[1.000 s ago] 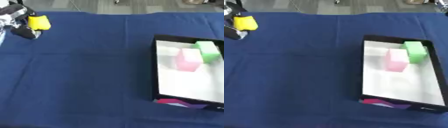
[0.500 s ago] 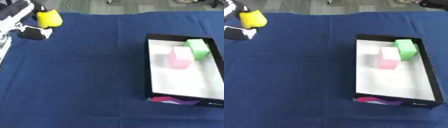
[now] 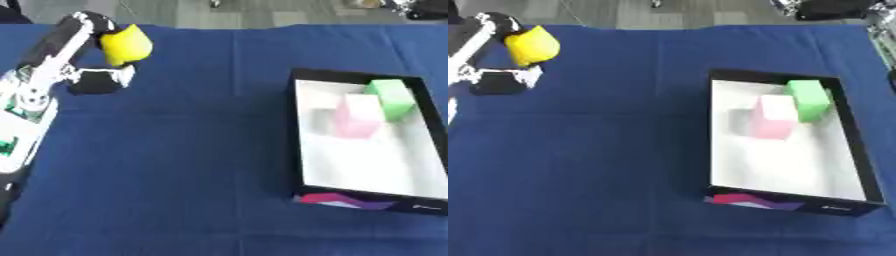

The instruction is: Pick up the objects with one hand, pass them to the other hand, and then place them into the box on the other side of the table.

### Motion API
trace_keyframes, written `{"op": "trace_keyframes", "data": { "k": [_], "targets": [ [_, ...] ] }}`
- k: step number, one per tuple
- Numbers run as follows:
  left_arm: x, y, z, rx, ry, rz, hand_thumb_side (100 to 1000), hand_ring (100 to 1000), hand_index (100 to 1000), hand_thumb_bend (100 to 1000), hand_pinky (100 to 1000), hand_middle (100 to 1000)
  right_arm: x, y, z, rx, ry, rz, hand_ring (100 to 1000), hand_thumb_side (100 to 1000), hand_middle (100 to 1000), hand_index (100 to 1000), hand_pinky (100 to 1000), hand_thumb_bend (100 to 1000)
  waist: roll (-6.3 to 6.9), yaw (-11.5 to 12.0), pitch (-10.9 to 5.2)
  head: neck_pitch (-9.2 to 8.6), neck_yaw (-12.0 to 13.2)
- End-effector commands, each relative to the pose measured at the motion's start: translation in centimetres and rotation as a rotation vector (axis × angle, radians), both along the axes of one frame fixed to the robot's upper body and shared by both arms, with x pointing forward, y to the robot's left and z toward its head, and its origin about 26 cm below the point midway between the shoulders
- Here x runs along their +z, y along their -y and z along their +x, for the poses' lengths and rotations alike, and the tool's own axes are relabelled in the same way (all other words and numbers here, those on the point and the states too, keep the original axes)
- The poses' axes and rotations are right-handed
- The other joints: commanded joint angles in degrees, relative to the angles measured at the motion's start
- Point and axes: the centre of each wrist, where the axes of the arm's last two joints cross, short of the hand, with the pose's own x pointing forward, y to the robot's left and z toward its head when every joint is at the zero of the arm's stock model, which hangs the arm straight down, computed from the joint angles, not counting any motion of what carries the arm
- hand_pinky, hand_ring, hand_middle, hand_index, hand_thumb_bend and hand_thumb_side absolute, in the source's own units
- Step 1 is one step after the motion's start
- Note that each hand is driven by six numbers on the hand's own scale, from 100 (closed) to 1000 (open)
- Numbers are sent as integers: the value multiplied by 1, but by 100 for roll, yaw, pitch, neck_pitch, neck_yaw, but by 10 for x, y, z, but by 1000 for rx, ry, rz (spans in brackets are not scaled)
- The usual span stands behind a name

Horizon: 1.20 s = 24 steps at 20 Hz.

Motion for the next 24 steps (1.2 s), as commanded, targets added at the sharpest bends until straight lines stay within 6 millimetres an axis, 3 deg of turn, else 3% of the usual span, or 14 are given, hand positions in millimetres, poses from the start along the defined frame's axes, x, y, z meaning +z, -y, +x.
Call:
{"op": "trace_keyframes", "data": {
  "k": [1, 10, 24],
  "targets": [
    [5, 11, -5, -30, 64, -39, 154, 606, 596, 100, 680, 536, 7, -2, 2, 3, 20, -57, 963, 308, 810, 860, 897, 100, -81, 21, -159, -65, -19],
    [-9, 43, -13, -100, 140, -121, 158, 600, 596, 100, 675, 531, -1, -21, 15, 58, 3, -160, 963, 336, 810, 861, 896, 100, -110, 81, -116, -57, -57],
    [-15, 76, -24, -183, 214, -179, 157, 593, 594, 100, 669, 523, -14, -37, 32, 98, -22, -286, 967, 393, 813, 863, 895, 100, -153, 168, -36, -61, -219]
  ]
}}
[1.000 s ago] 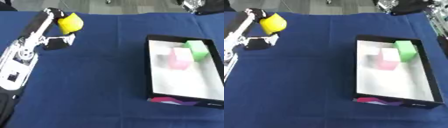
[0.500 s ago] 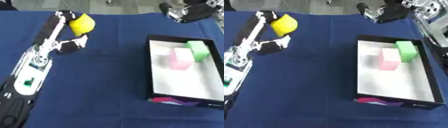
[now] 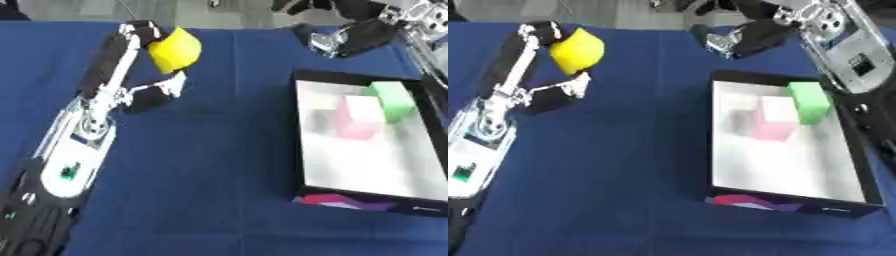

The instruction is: Pick up the objects with one hand, pass them to the other hand, and then place them into the box on the other side of the table.

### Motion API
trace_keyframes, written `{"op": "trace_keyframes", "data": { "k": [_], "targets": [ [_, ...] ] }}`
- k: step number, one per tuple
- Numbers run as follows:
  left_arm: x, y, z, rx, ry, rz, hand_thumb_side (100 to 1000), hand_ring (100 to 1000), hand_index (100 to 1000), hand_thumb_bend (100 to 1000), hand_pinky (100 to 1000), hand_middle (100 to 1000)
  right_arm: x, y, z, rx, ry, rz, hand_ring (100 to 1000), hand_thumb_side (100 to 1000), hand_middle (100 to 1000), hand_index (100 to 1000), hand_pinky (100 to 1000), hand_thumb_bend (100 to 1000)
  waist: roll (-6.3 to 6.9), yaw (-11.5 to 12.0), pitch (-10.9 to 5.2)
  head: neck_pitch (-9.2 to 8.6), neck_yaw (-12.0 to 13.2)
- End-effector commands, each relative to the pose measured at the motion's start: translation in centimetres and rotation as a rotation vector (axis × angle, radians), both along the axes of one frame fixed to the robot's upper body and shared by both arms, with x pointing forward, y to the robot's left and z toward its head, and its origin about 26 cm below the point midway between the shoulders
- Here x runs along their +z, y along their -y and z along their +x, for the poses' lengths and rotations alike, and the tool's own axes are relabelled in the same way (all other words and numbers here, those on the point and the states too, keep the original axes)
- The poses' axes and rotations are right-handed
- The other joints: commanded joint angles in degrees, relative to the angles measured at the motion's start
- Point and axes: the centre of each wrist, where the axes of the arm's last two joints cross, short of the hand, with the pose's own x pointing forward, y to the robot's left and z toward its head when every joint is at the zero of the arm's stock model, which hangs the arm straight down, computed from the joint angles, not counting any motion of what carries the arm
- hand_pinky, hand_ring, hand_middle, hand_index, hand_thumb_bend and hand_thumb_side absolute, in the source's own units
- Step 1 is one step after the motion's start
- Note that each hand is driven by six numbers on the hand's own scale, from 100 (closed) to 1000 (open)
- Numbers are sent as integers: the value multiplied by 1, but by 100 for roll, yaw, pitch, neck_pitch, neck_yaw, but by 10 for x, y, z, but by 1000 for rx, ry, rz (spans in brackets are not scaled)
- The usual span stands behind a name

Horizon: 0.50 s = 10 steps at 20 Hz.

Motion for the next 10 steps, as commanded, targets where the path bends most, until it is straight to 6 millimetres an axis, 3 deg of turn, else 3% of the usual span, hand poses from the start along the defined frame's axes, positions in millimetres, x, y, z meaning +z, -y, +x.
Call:
{"op": "trace_keyframes", "data": {
  "k": [1, 10],
  "targets": [
    [8, 9, -5, -29, 47, -16, 158, 593, 594, 100, 668, 523, 9, -1, 1, 6, 26, -34, 967, 399, 814, 863, 895, 100, -77, 8, -37, -64, -31],
    [6, 26, -10, -75, 81, -24, 152, 590, 593, 100, 665, 519, 7, -16, 7, 62, 26, -91, 971, 451, 818, 868, 894, 100, -81, 27, 12, -78, -79]
  ]
}}
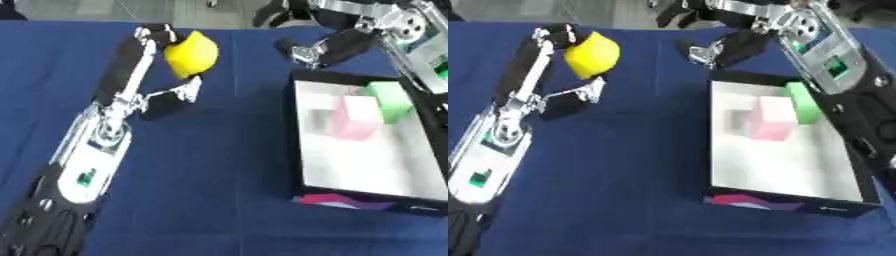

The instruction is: Pick up the objects with one hand, pass them to the other hand, and then place them into the box on the other side of the table.

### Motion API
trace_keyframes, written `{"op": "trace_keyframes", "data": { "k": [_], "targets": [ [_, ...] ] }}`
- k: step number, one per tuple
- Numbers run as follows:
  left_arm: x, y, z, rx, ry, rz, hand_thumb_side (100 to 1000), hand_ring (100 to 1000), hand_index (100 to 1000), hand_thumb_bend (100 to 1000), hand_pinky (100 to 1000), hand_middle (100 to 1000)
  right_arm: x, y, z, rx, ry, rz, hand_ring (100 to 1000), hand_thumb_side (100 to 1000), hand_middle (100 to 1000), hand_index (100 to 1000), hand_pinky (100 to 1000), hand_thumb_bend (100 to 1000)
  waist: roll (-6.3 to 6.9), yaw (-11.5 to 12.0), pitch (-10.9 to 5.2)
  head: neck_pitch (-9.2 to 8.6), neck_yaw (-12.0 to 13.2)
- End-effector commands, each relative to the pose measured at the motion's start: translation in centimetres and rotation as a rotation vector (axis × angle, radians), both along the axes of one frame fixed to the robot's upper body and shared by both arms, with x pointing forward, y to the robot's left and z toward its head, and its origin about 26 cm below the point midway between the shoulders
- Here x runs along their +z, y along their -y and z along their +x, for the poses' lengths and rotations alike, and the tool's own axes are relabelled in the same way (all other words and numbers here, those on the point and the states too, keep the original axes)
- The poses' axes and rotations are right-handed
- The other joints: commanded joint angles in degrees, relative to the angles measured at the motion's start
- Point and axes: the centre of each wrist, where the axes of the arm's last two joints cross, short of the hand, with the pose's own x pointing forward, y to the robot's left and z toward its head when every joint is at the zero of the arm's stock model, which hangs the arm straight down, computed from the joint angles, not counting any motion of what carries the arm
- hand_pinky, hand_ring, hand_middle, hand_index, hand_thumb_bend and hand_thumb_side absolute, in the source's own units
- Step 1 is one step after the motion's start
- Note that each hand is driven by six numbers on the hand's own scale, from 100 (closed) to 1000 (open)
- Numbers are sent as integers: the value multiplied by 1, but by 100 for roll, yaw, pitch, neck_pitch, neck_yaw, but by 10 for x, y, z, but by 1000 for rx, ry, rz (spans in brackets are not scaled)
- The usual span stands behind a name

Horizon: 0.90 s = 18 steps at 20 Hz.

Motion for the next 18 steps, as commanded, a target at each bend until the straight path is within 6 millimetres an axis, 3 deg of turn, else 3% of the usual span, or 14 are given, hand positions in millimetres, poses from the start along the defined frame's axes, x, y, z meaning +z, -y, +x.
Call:
{"op": "trace_keyframes", "data": {
  "k": [1, 18],
  "targets": [
    [9, 8, -3, -26, 38, -7, 153, 589, 593, 100, 665, 519, 10, -2, 0, 11, 29, -26, 971, 457, 818, 869, 894, 100, -72, 6, -8, -79, -32],
    [4, 28, -7, -88, 57, -6, 156, 589, 593, 100, 666, 518, 5, -19, 5, 96, 37, -160, 983, 581, 834, 886, 896, 112, -110, 81, 69, -106, -140]
  ]
}}
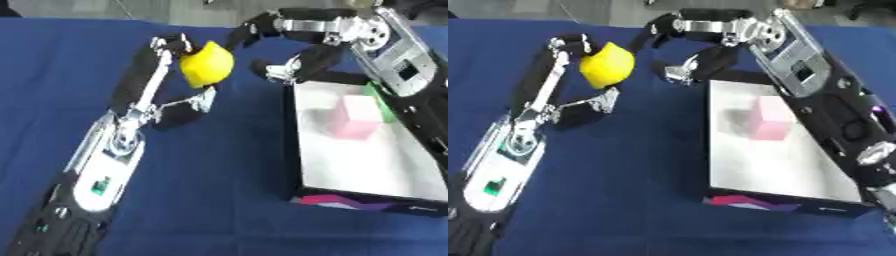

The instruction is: Pick up the objects with one hand, pass them to the other hand, and then place them into the box on the other side of the table.

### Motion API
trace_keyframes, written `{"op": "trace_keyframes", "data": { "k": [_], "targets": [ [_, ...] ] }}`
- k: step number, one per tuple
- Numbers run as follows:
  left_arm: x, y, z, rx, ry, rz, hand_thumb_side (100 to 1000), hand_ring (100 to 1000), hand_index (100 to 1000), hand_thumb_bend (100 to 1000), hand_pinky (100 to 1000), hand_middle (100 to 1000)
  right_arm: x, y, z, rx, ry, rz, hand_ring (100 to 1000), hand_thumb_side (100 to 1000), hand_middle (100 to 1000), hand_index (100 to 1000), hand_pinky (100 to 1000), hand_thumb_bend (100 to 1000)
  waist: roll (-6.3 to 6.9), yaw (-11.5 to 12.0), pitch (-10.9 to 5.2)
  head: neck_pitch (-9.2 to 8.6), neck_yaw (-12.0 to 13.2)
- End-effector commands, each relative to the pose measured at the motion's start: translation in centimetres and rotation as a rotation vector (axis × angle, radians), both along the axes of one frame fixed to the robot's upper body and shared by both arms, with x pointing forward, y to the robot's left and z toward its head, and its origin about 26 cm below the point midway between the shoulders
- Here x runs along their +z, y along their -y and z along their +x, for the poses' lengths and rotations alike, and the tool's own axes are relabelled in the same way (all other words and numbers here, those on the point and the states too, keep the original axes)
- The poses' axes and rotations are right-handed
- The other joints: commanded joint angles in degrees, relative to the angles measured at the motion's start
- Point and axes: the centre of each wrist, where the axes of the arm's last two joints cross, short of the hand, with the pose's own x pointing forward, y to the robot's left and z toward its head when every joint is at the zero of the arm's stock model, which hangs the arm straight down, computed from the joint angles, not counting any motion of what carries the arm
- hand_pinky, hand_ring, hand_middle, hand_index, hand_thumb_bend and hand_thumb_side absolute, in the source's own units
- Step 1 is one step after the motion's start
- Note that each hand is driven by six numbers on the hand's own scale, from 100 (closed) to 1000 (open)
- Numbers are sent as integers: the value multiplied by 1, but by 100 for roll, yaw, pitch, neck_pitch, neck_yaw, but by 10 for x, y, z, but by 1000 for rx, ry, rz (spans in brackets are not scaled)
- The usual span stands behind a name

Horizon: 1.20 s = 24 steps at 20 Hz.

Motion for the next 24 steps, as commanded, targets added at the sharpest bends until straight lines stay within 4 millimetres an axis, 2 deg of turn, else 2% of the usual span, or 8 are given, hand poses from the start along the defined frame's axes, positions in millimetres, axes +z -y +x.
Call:
{"op": "trace_keyframes", "data": {
  "k": [1, 6, 24],
  "targets": [
    [10, 6, -2, -18, 42, -4, 156, 589, 593, 100, 666, 518, 10, 0, -2, 6, 34, -24, 983, 581, 834, 886, 896, 112, -75, 5, -8, -61, -15],
    [8, 10, -2, -21, 57, -5, 147, 589, 593, 100, 665, 517, 11, -3, -1, 22, 56, -59, 982, 595, 836, 890, 895, 157, -99, 44, 6, -41, -74],
    [1, 26, -9, -57, 120, 31, 118, 593, 593, 100, 665, 521, 7, -8, 4, 4, 59, -98, 992, 645, 839, 896, 894, 156, -146, 109, 63, -35, -230]
  ]
}}
